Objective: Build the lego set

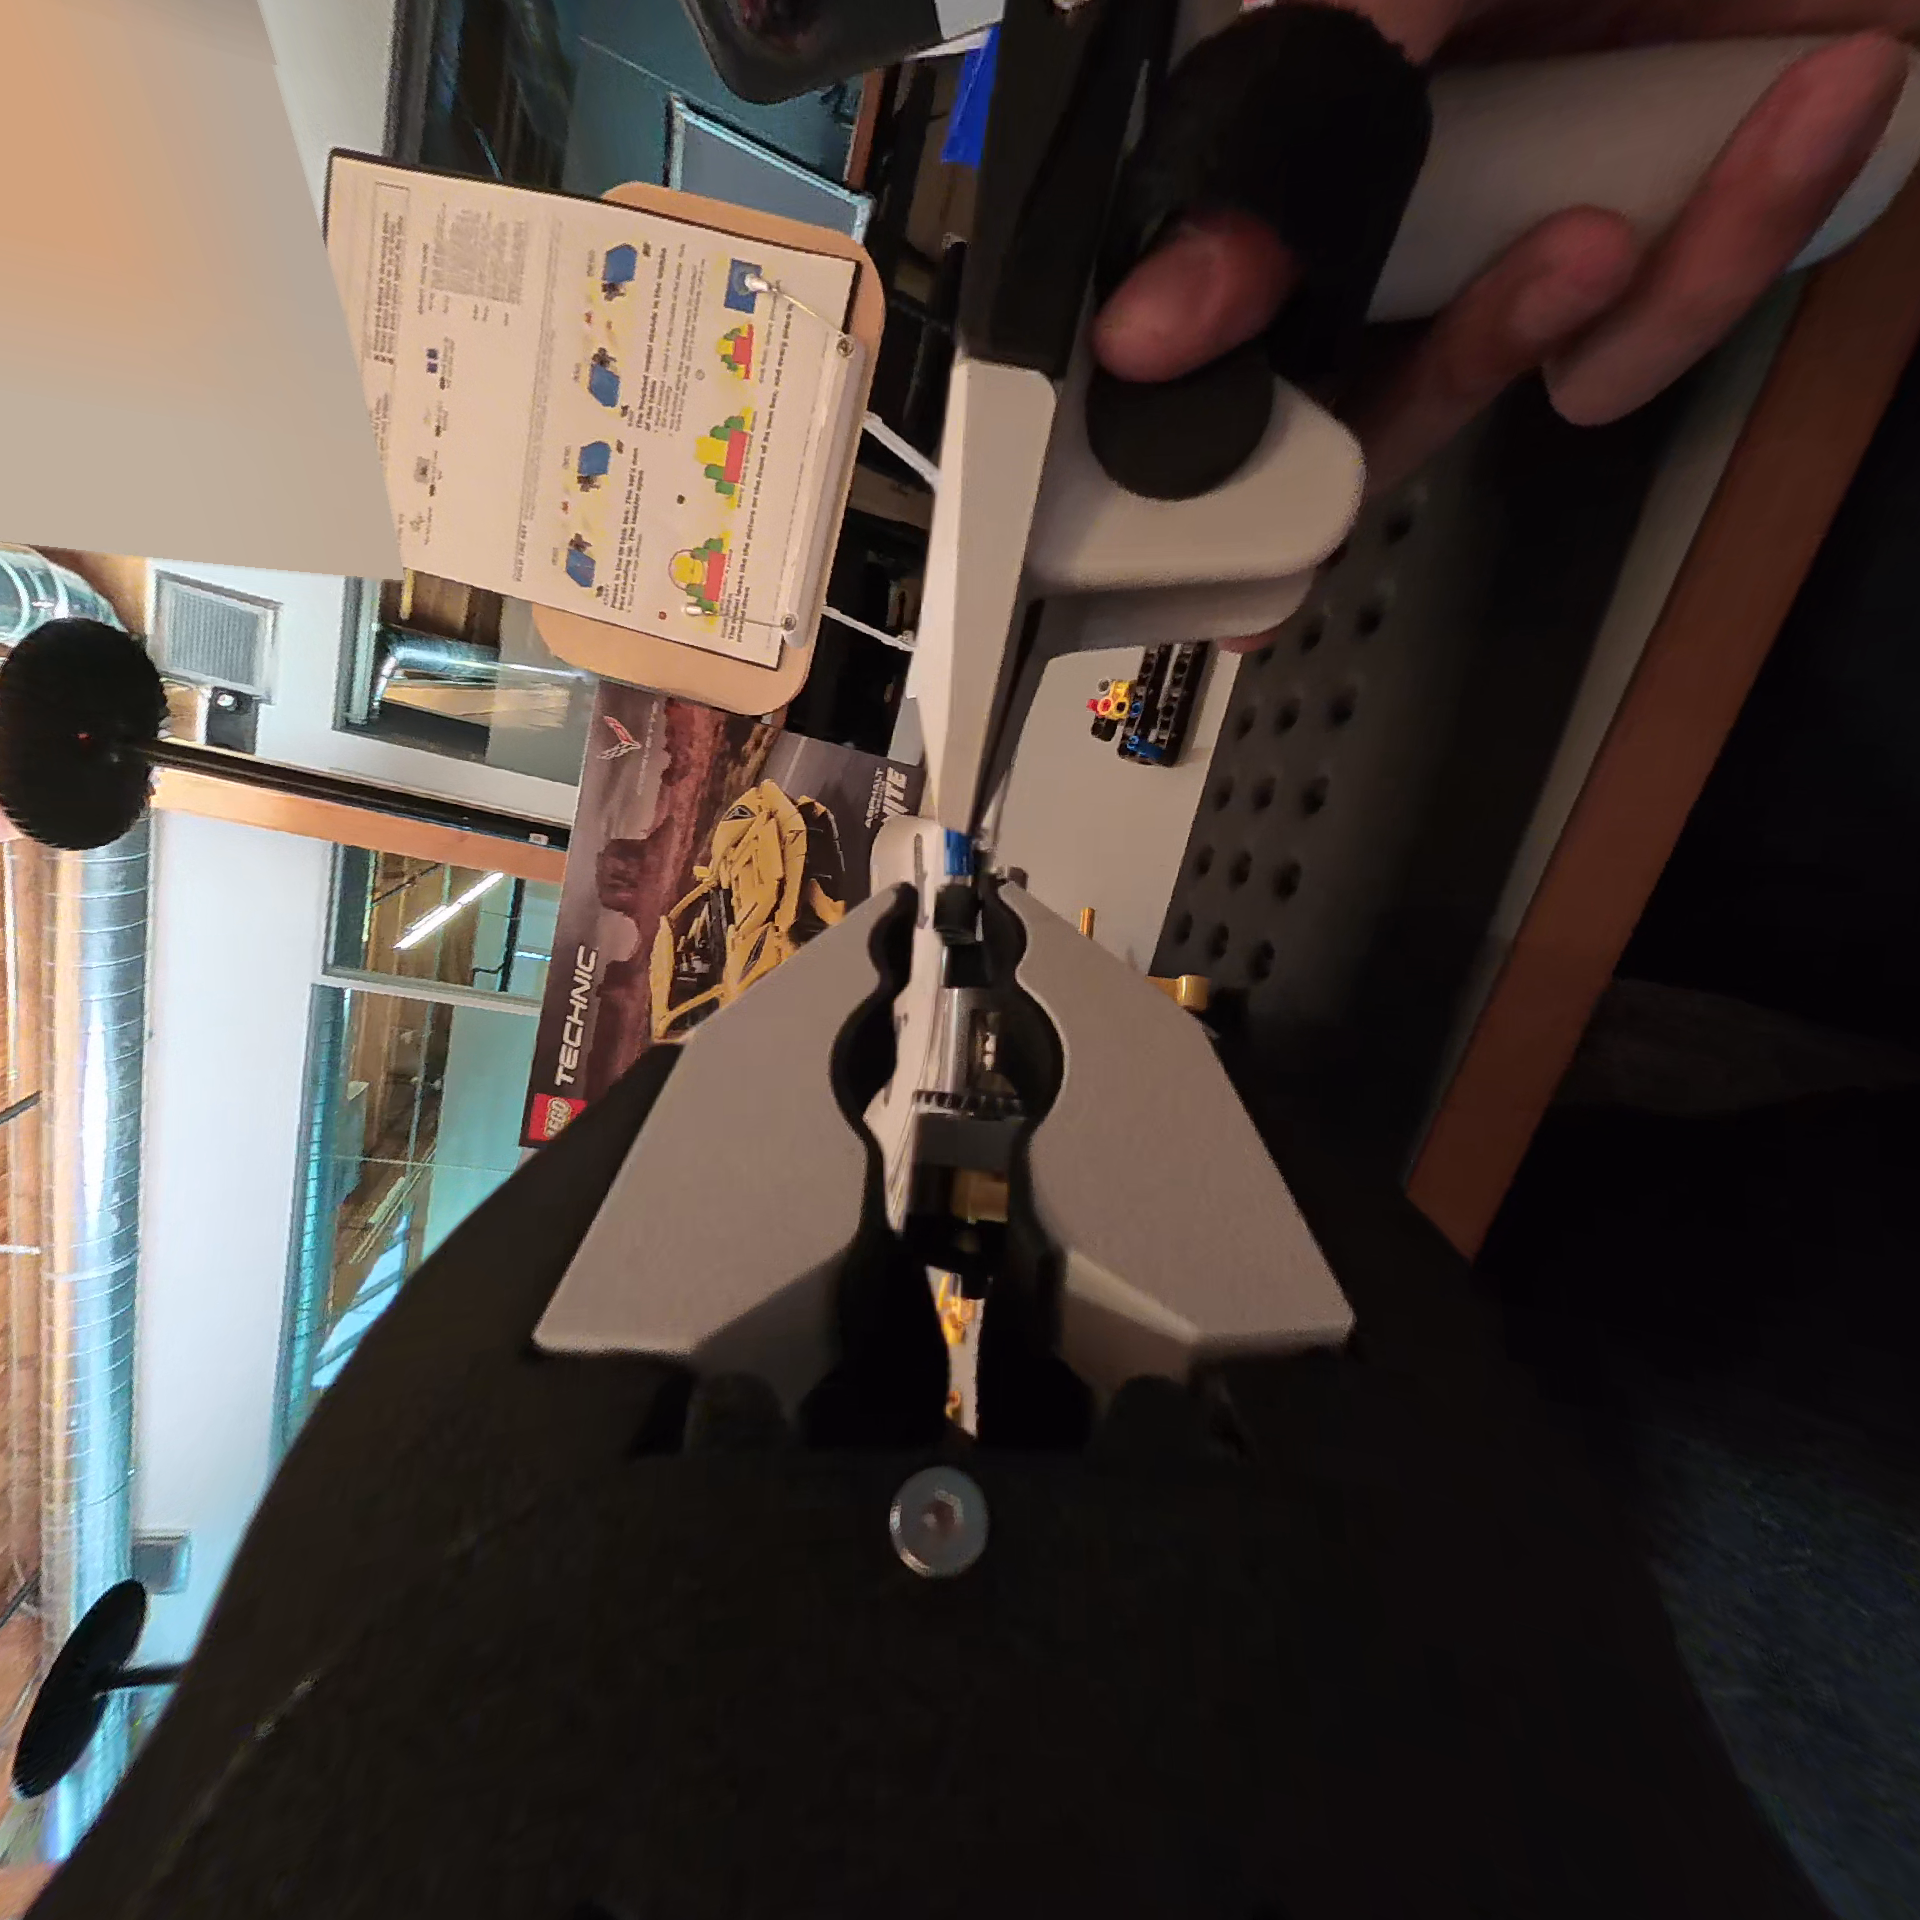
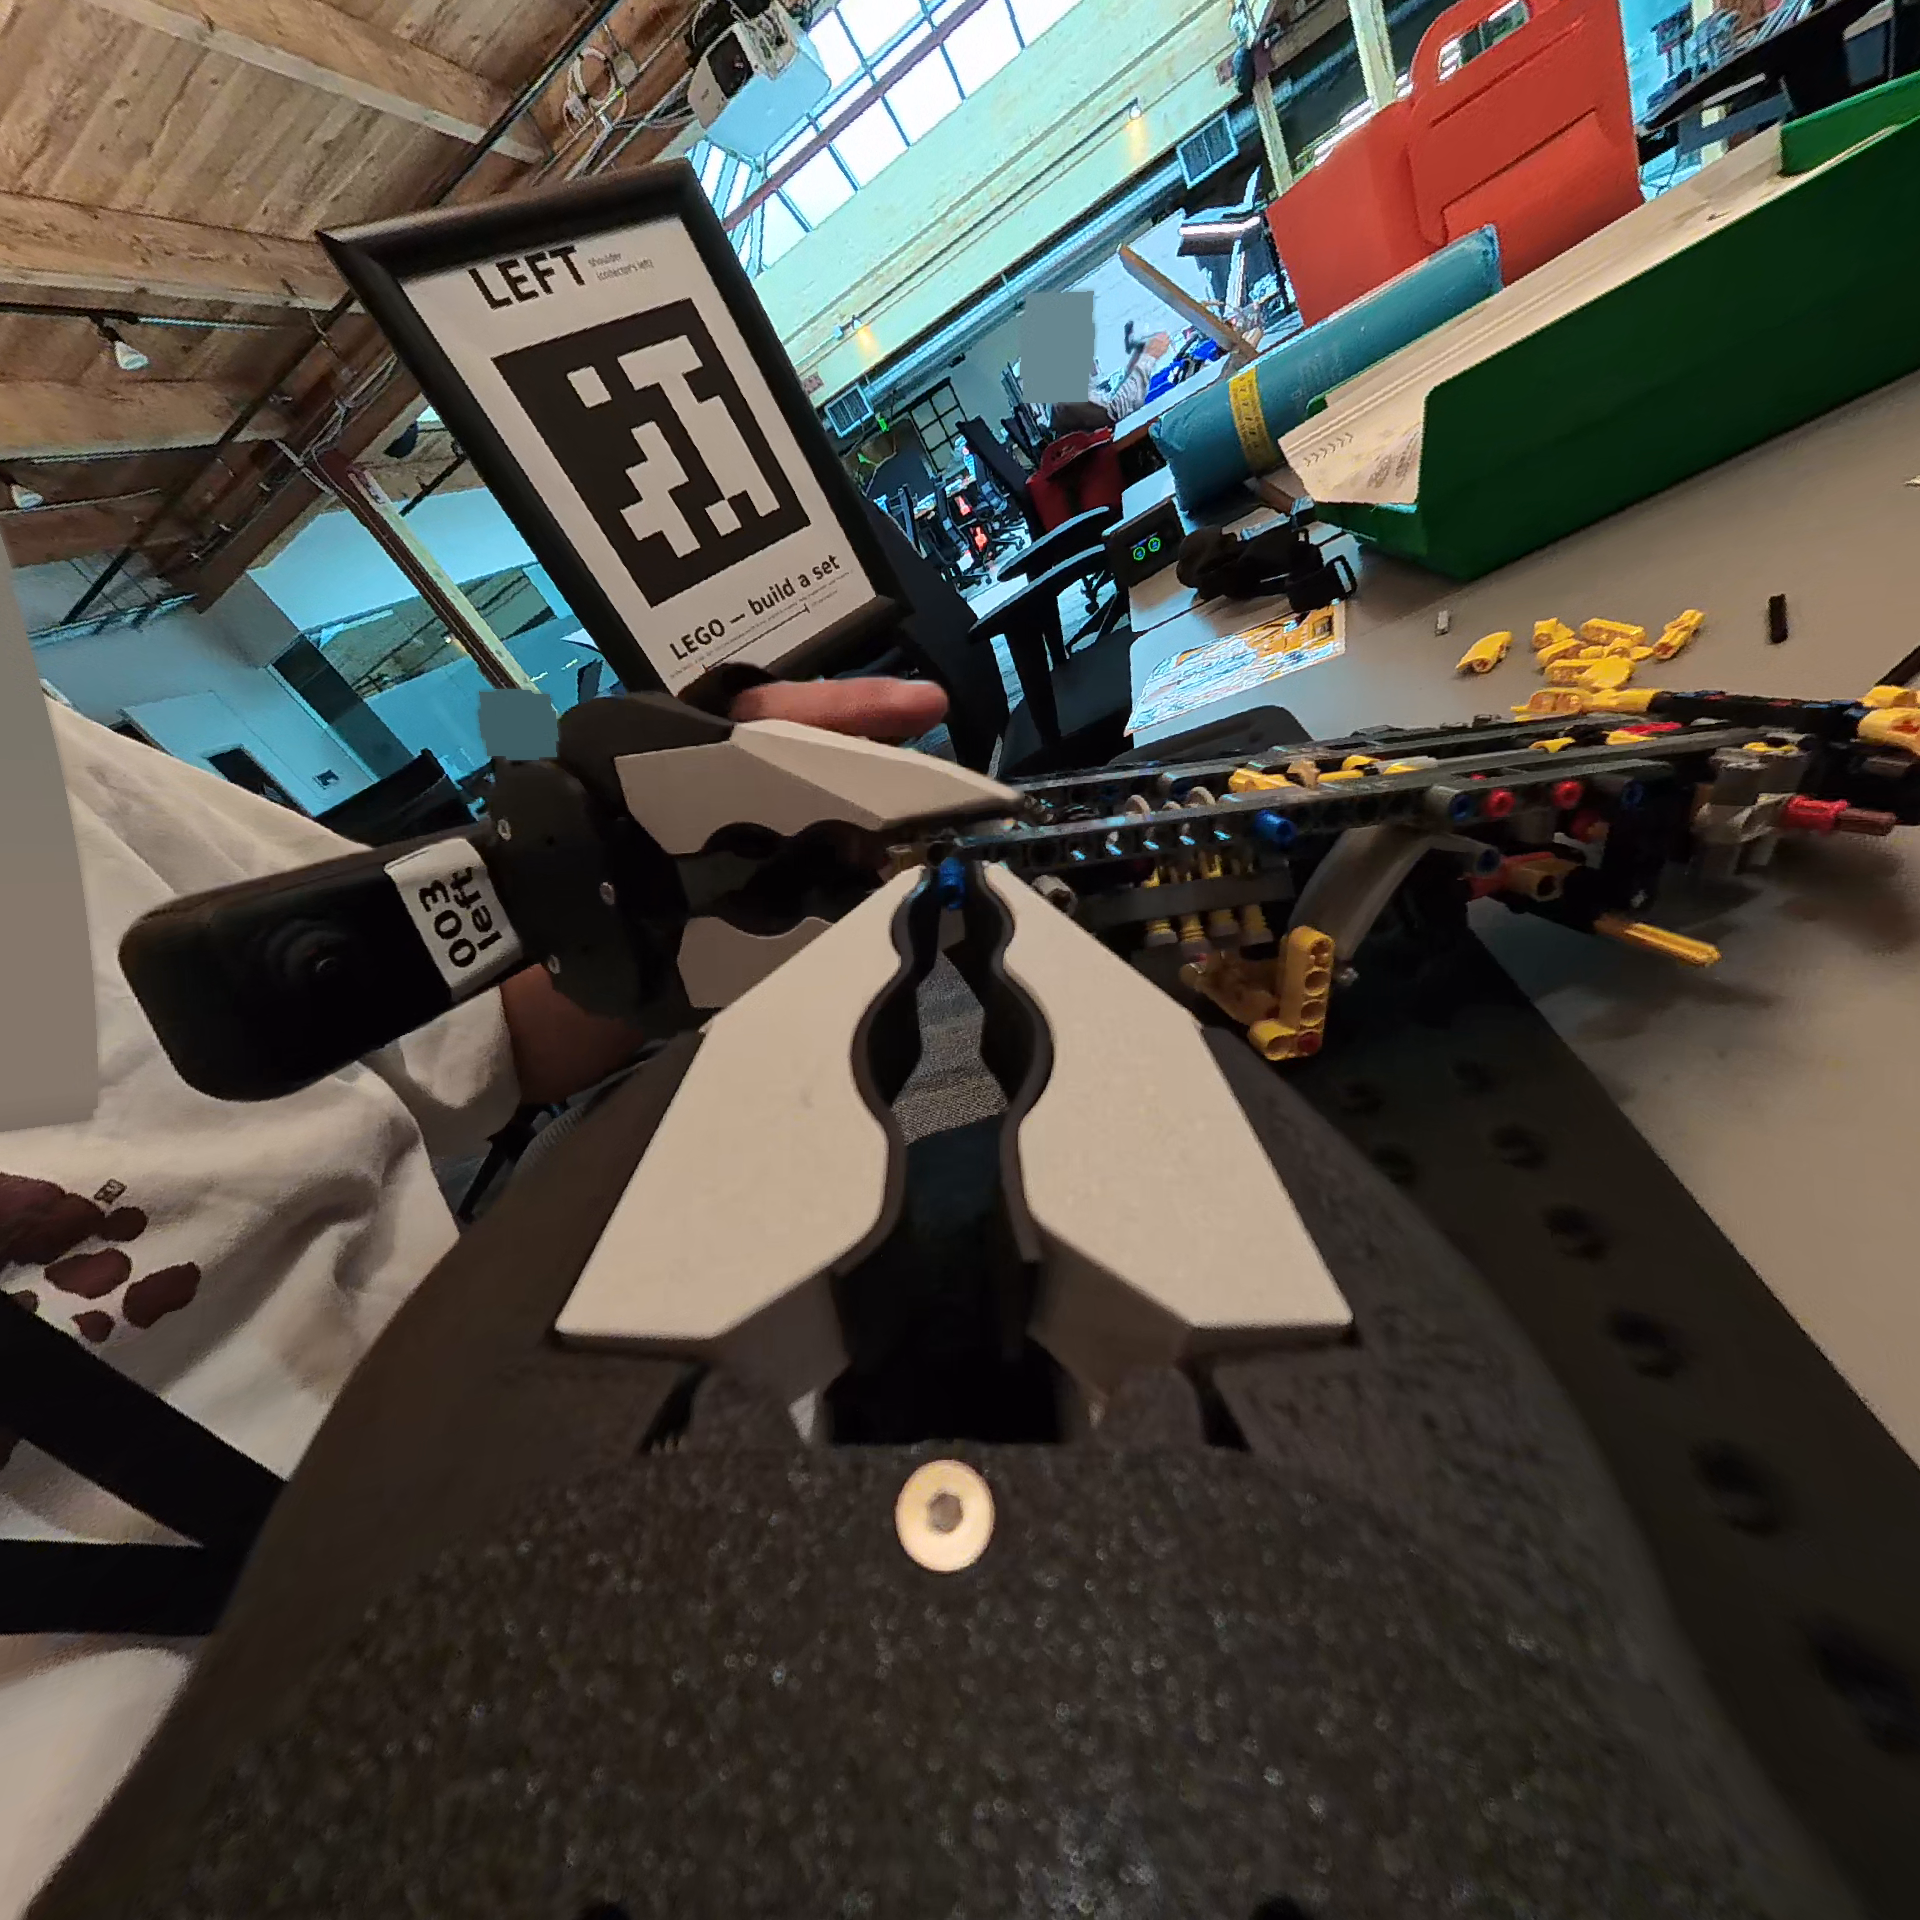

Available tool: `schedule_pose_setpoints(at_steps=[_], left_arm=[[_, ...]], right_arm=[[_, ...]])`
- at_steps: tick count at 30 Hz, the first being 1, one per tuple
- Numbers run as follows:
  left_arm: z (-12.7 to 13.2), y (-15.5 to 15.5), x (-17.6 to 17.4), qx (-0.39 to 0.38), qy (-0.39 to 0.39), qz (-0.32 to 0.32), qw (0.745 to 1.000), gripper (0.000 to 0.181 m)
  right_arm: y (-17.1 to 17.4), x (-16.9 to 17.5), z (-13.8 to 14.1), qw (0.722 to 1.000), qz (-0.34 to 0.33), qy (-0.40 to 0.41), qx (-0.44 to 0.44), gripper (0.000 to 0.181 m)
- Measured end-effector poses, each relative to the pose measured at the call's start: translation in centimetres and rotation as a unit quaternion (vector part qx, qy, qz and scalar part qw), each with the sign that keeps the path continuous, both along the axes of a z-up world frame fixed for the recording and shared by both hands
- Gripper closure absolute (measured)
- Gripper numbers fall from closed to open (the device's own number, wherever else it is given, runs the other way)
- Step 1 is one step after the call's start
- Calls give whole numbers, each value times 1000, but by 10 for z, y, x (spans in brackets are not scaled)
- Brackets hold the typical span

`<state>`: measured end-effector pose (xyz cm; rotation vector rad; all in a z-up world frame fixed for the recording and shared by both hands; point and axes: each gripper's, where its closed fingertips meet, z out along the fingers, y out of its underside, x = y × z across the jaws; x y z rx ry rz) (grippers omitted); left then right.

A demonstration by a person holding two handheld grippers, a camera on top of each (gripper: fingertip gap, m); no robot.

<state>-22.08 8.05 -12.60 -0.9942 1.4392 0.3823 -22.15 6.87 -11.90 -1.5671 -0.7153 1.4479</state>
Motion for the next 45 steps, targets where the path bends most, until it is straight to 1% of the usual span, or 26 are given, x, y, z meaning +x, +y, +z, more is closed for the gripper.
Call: schedule_pose_setpoints(at_steps=[2, 4, 17, 19, 23, 24, 29, 33, 36, 38, 39, 42, 45], left_arm=[[-1, 0, -1, -5, -3, 3, 1000, 168], [-3, 0, 0, -11, 0, 3, 1000, 172], [-2, -1, -2, -37, -30, 8, 999, 174], [-1, -1, -3, -35, -34, 7, 999, 174], [-1, -1, -2, -31, -44, 6, 999, 174], [-1, -1, -2, -28, -43, 9, 999, 174], [-1, -2, -1, -29, -40, 4, 999, 174], [-2, -1, -1, -24, -37, 7, 999, 174], [-4, -2, 1, -23, -35, 0, 999, 174], [-5, -3, 3, -18, -27, -2, 999, 173], [-5, -3, 4, -18, -25, -4, 1000, 173], [-4, -2, 5, -17, -22, -5, 1000, 173], [-2, 1, 0, -20, -27, 1, 999, 173]], right_arm=[[2, 0, 0, 1000, -5, 0, -1, 177], [2, -1, -1, 1000, -2, -6, -1, 177], [3, -4, -2, 1000, 2, -8, 6, 177], [3, -5, -2, 1000, 11, -11, 1, 177], [3, -6, -3, 997, 53, 2, -56, 177], [4, -6, -2, 997, 54, 1, -55, 177], [2, -10, -4, 999, 43, -18, -19, 177], [2, -10, -4, 998, 45, -15, -29, 177], [2, -8, -5, 999, 32, -17, -21, 177], [-2, -6, -4, 999, 37, -12, -23, 167], [-3, -5, -5, 999, 35, -11, -24, 167], [-1, -3, -5, 1000, 20, -14, -19, 172], [3, 5, 1, 999, 17, 7, -34, 172]])
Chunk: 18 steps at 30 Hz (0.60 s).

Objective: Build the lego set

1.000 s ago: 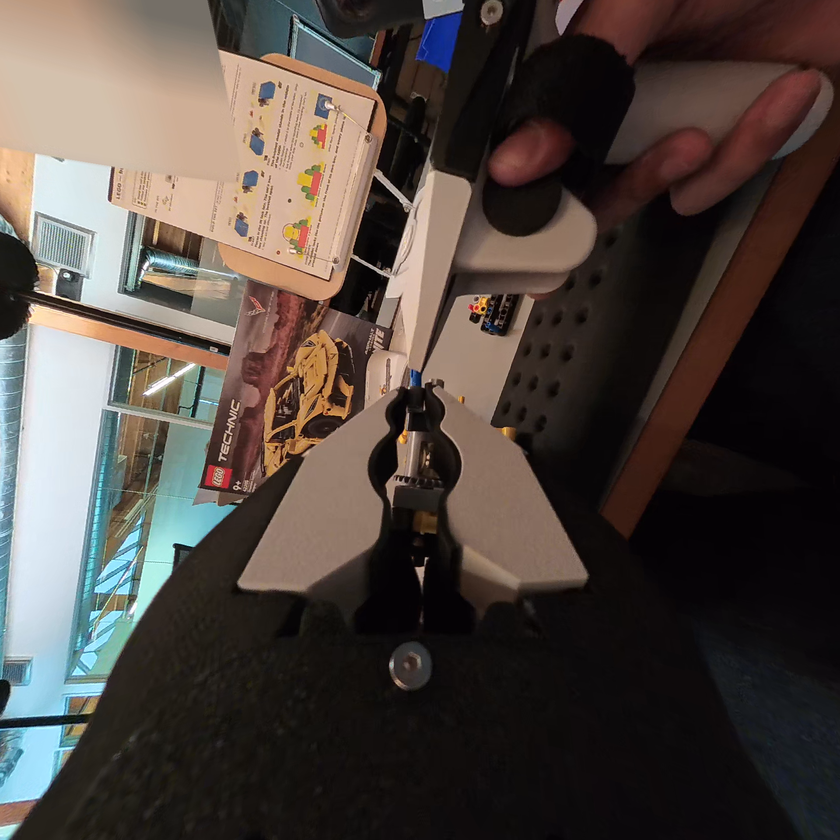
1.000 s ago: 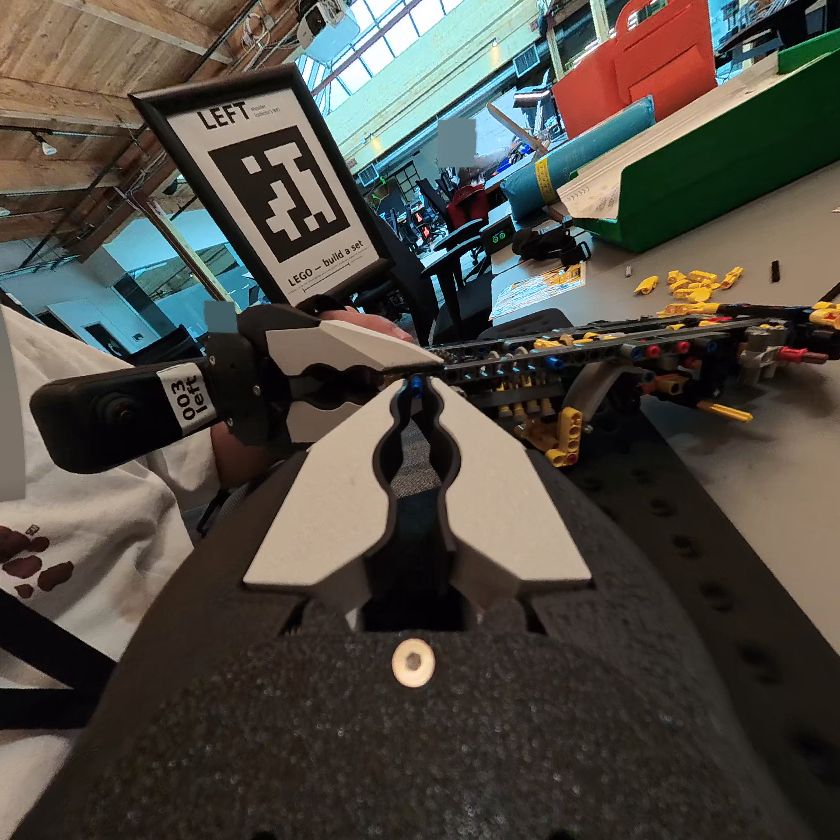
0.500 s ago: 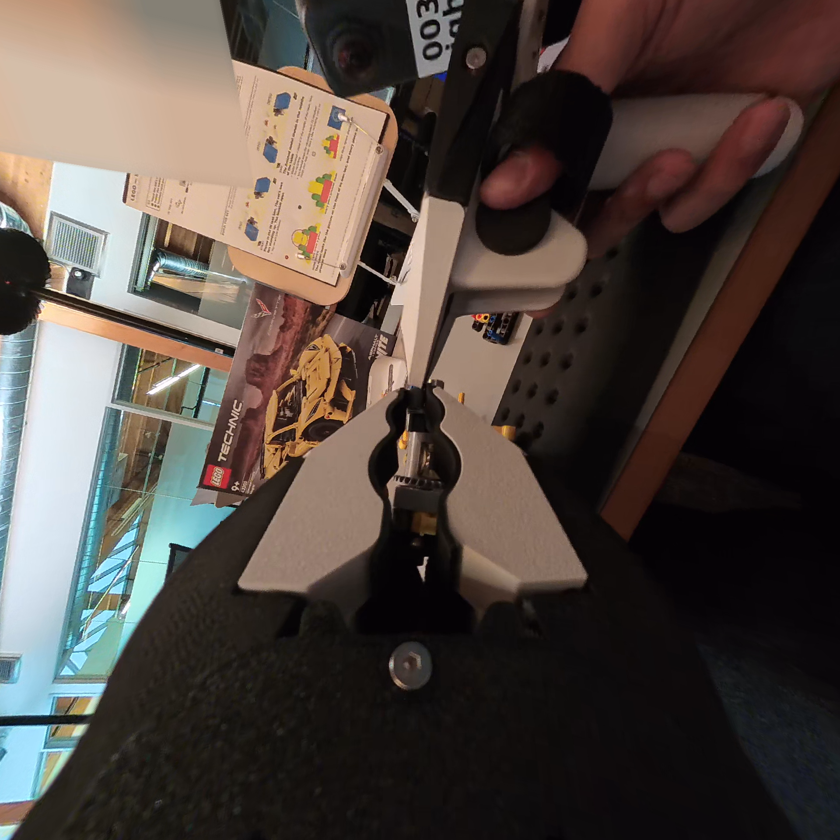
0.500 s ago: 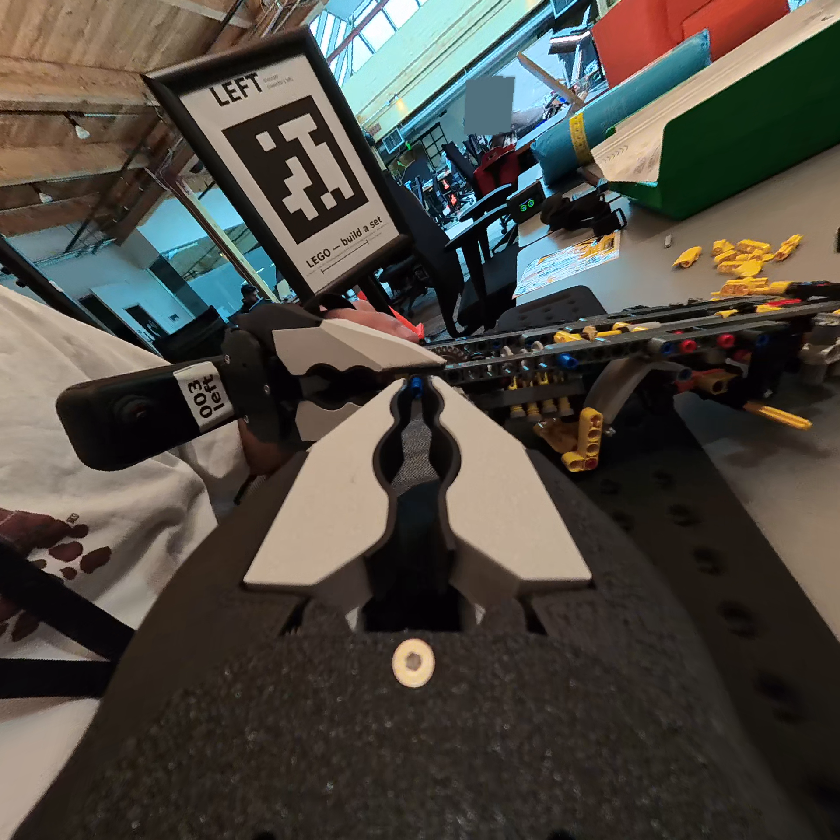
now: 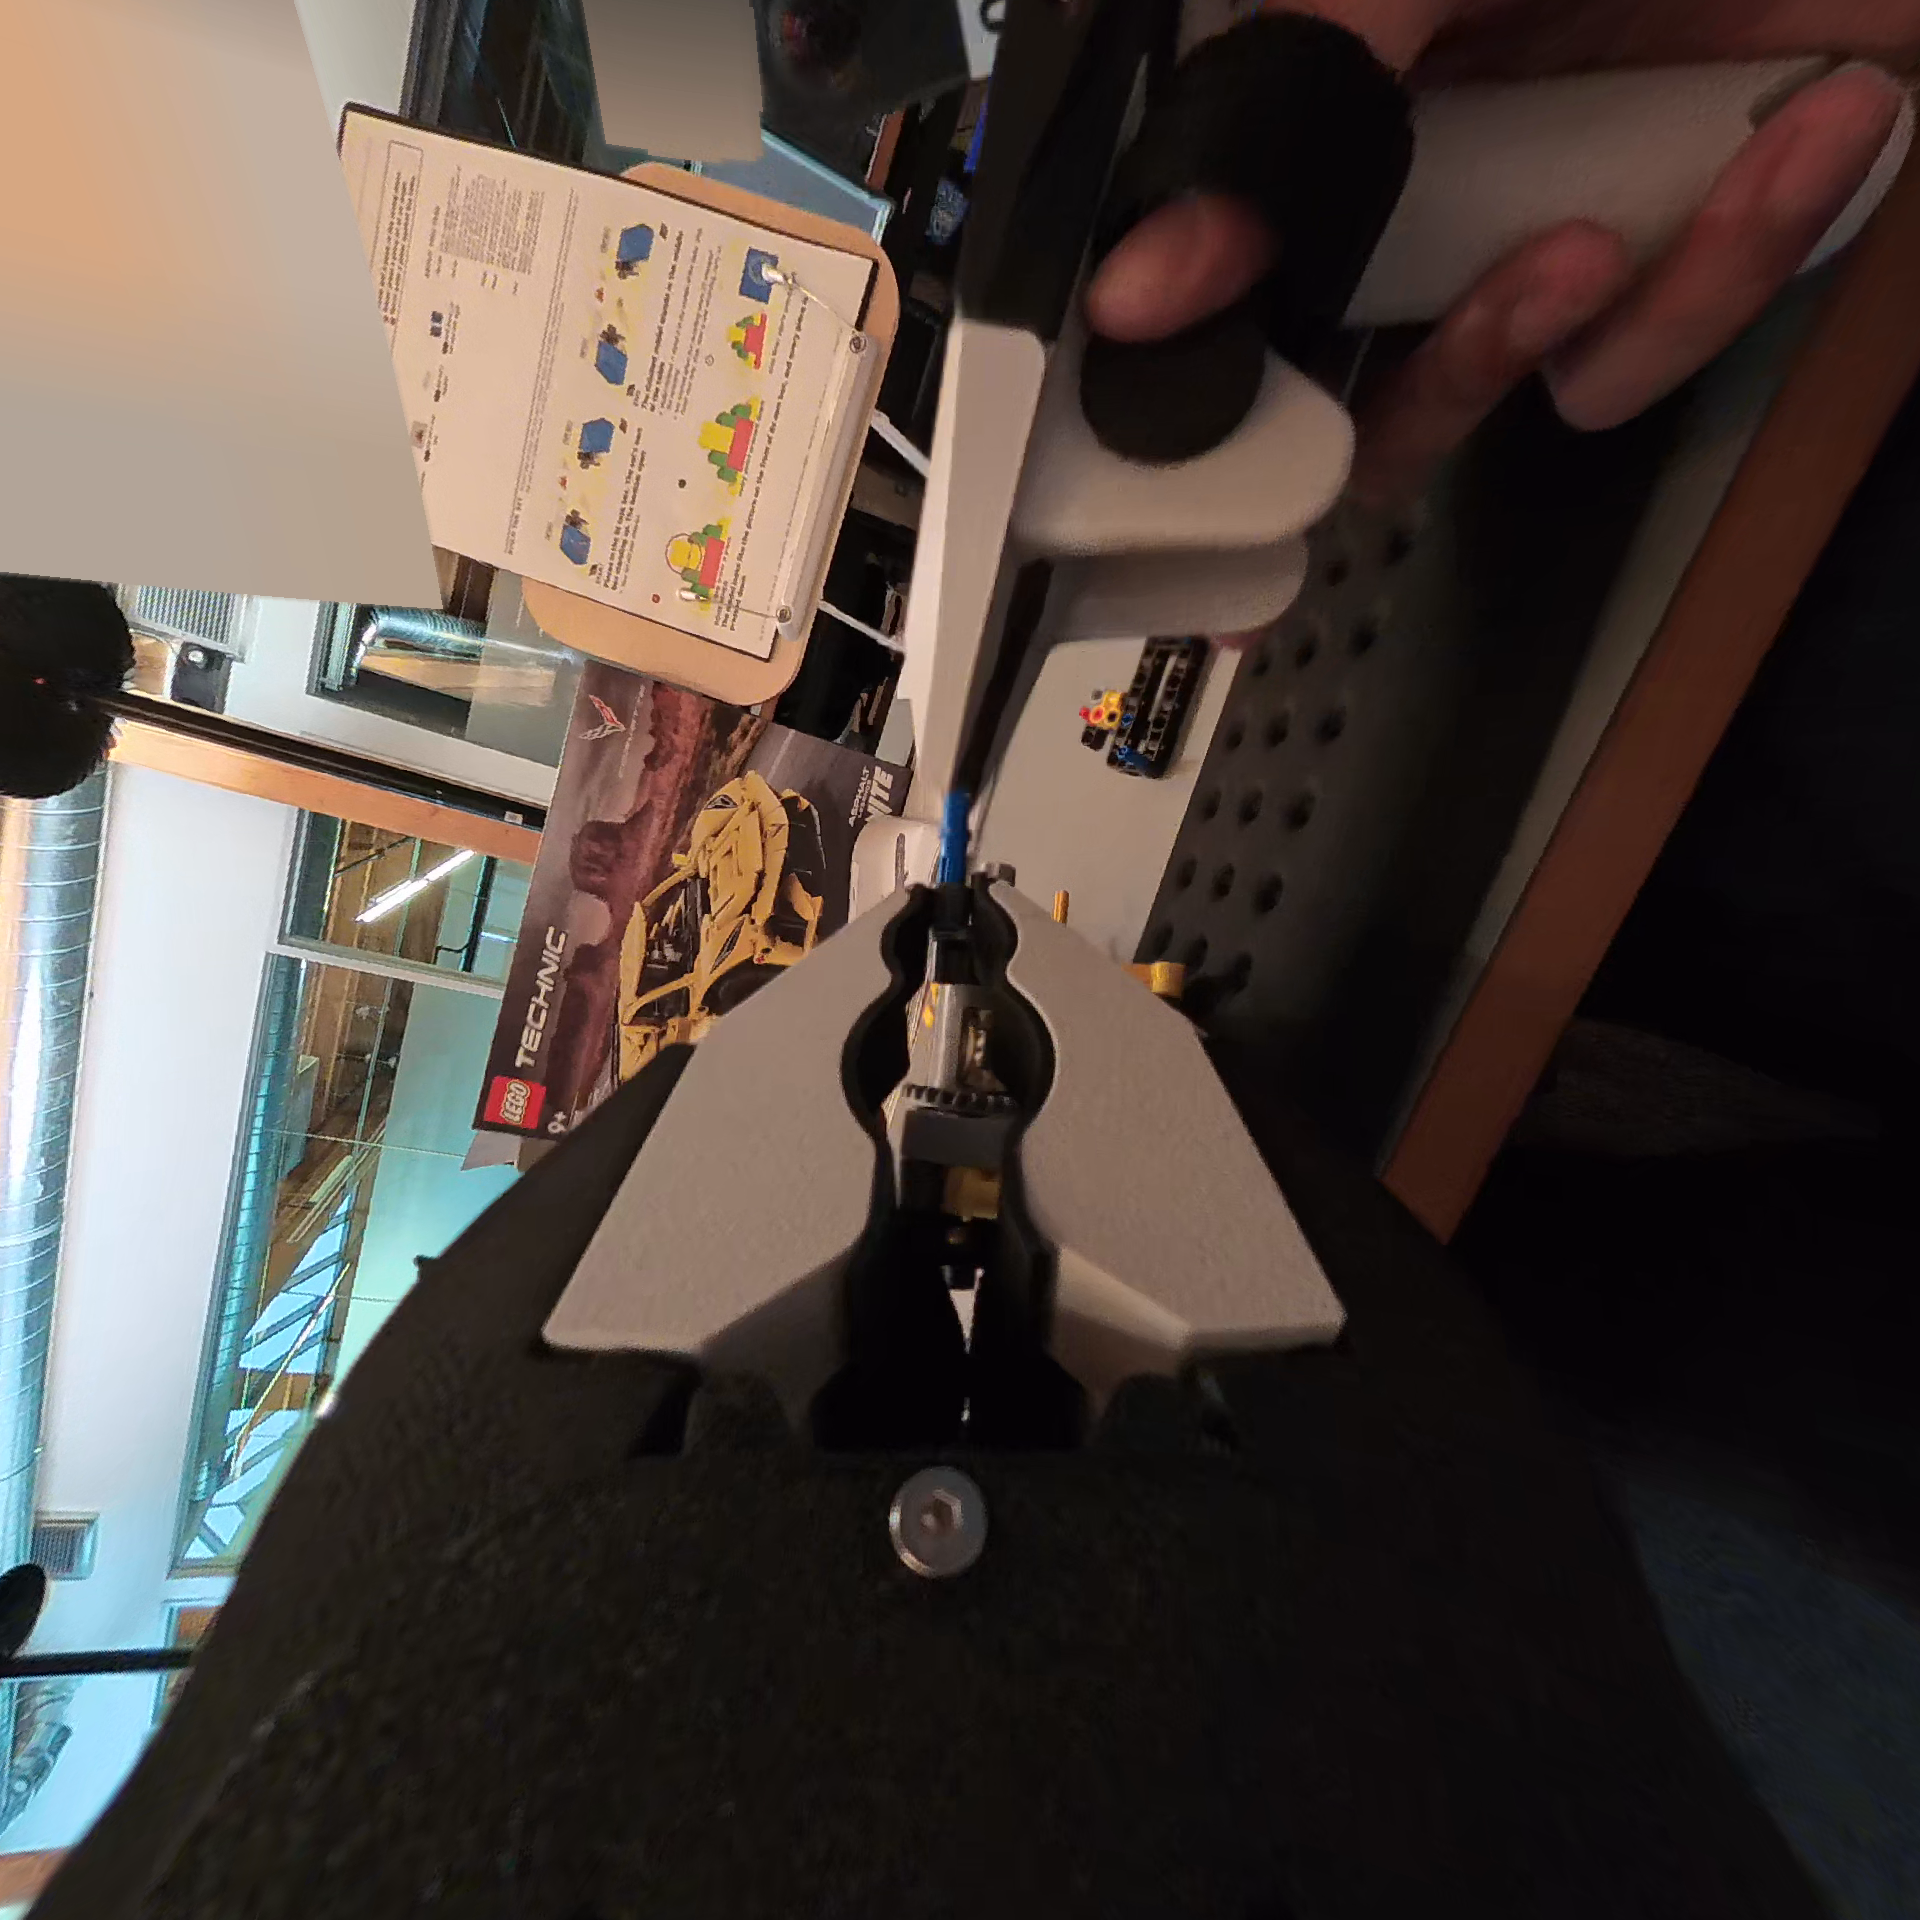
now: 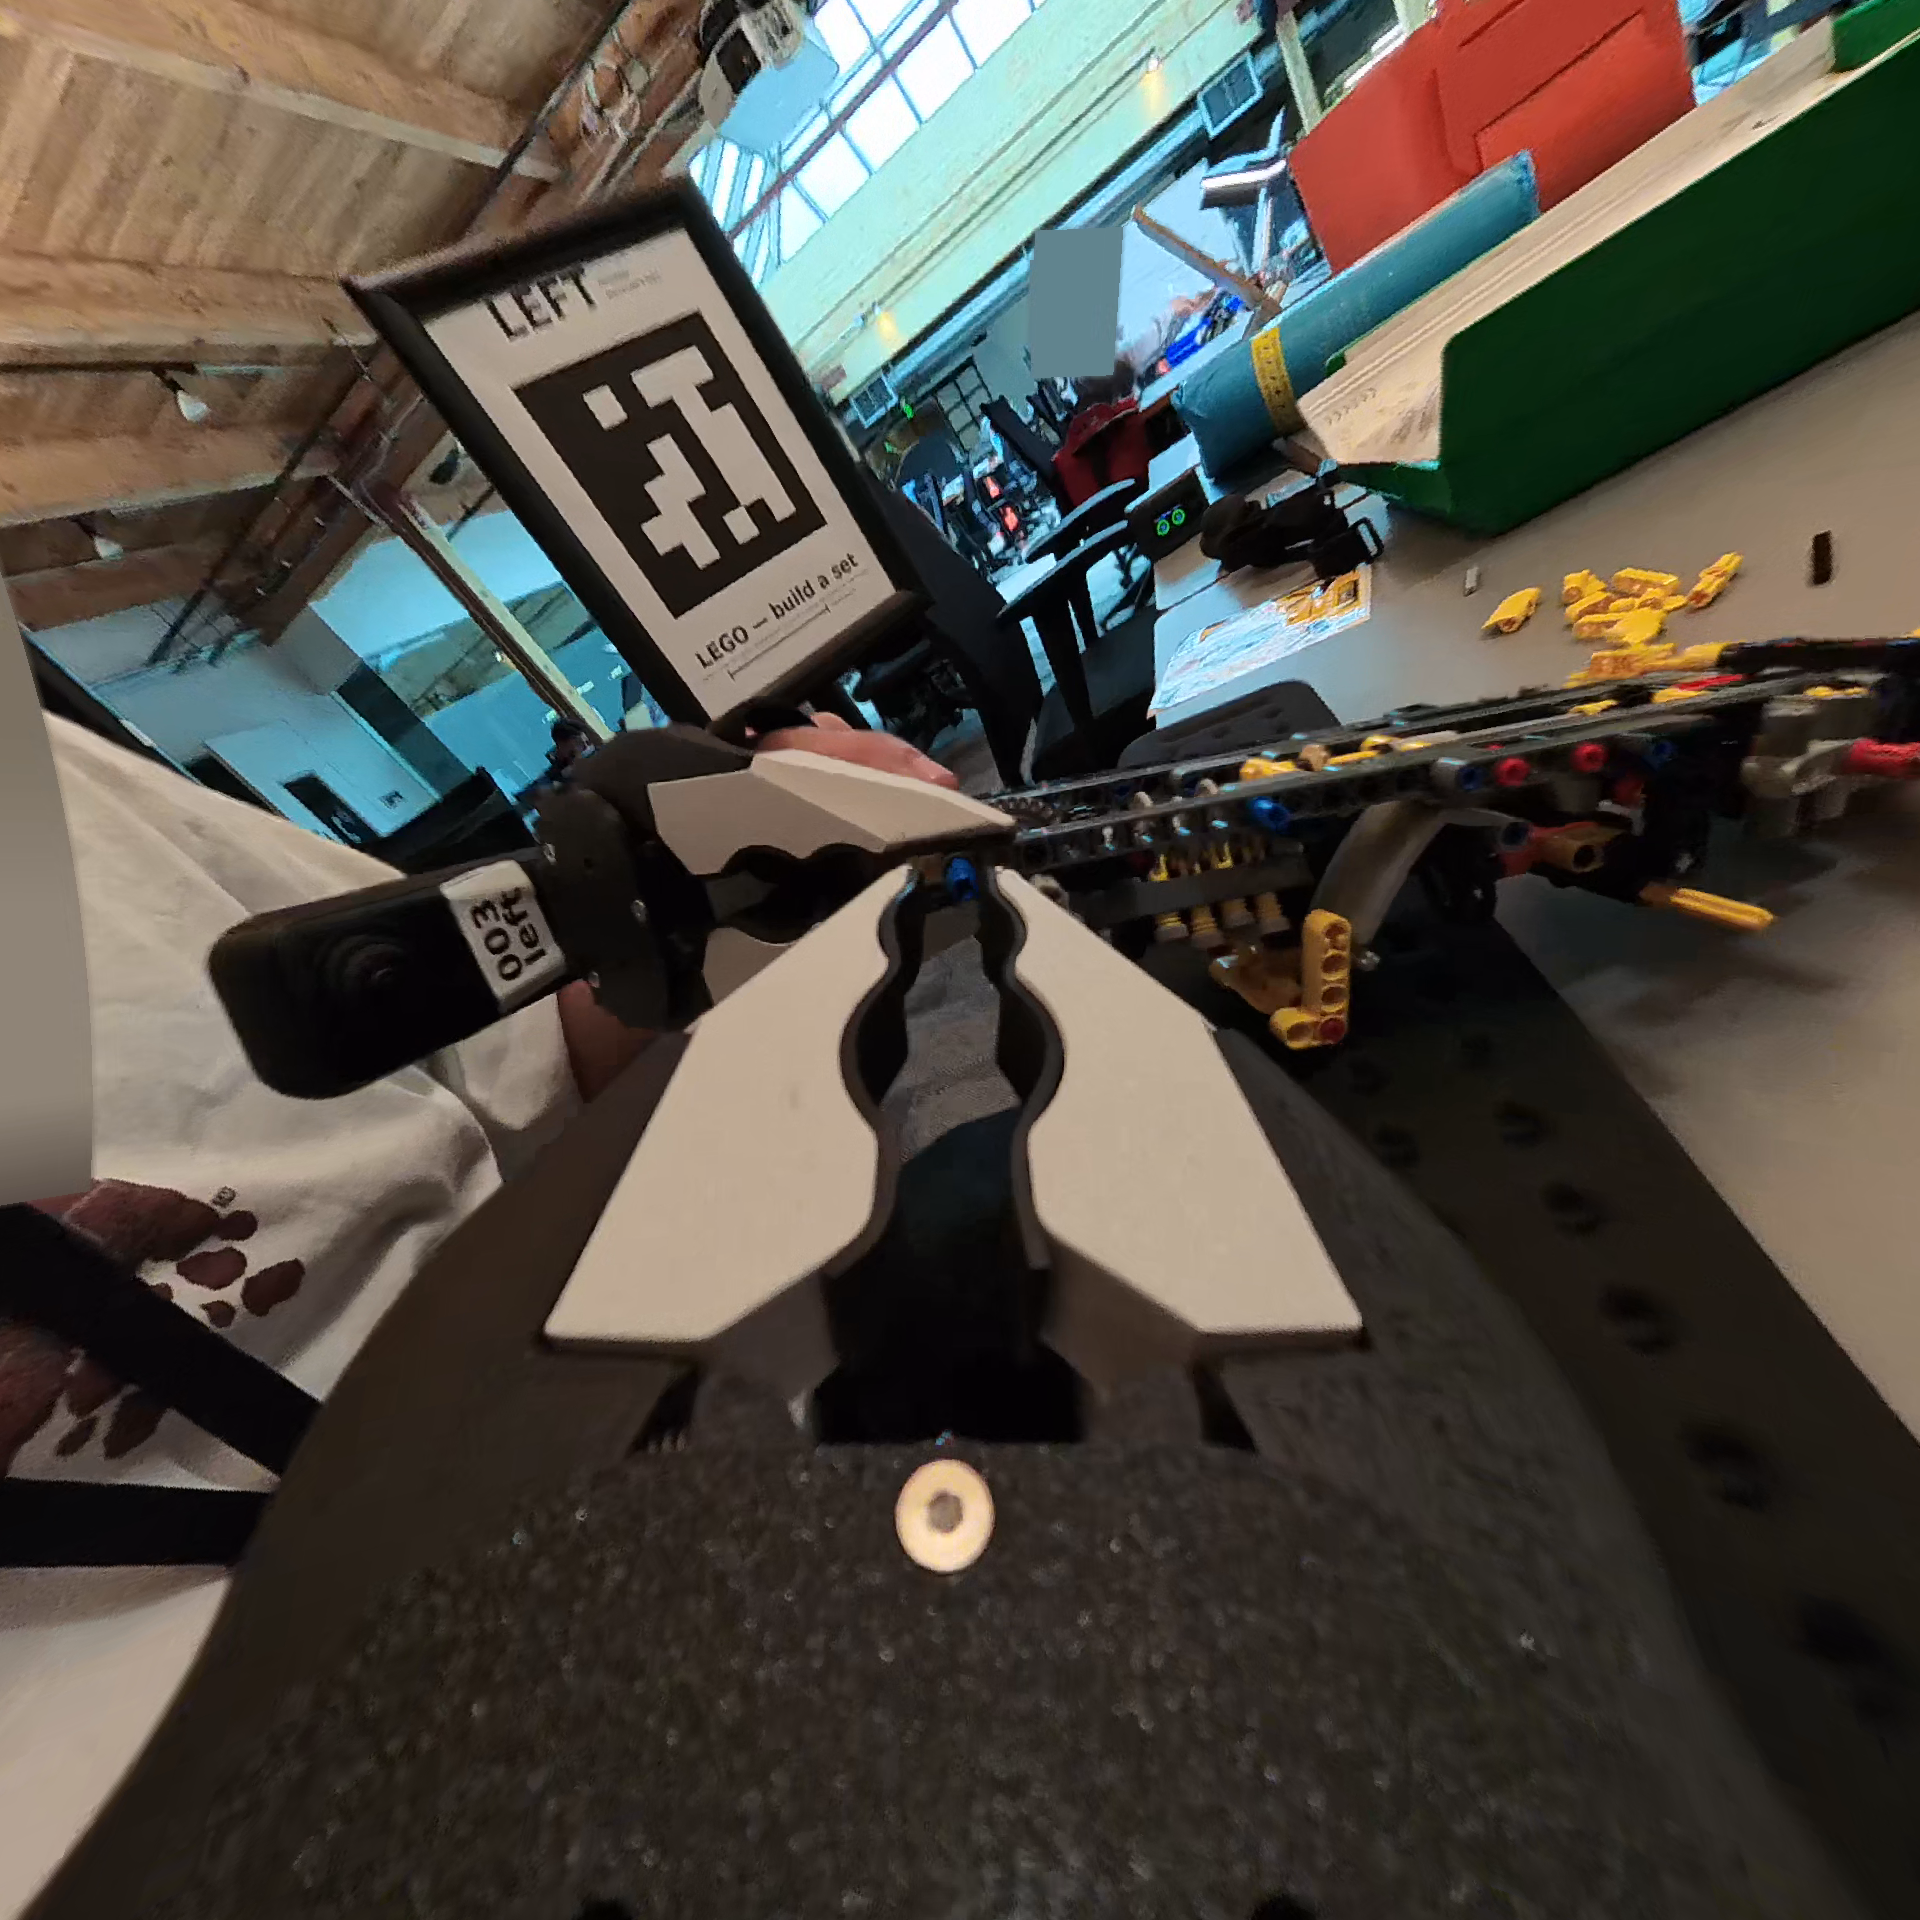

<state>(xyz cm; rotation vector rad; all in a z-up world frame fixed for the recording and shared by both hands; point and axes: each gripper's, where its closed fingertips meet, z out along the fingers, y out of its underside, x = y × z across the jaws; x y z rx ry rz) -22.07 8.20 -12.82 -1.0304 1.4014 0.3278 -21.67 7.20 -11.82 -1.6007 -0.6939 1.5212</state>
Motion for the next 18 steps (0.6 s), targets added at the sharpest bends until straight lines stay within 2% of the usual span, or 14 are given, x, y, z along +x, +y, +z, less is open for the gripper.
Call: schedule_pose_setpoints(at_steps=[18], left_arm=[[-1, 3, 6, -1, 2, 8, 1000, 174]], right_arm=[[4, 0, -6, 999, 1, -36, 14, 177]])
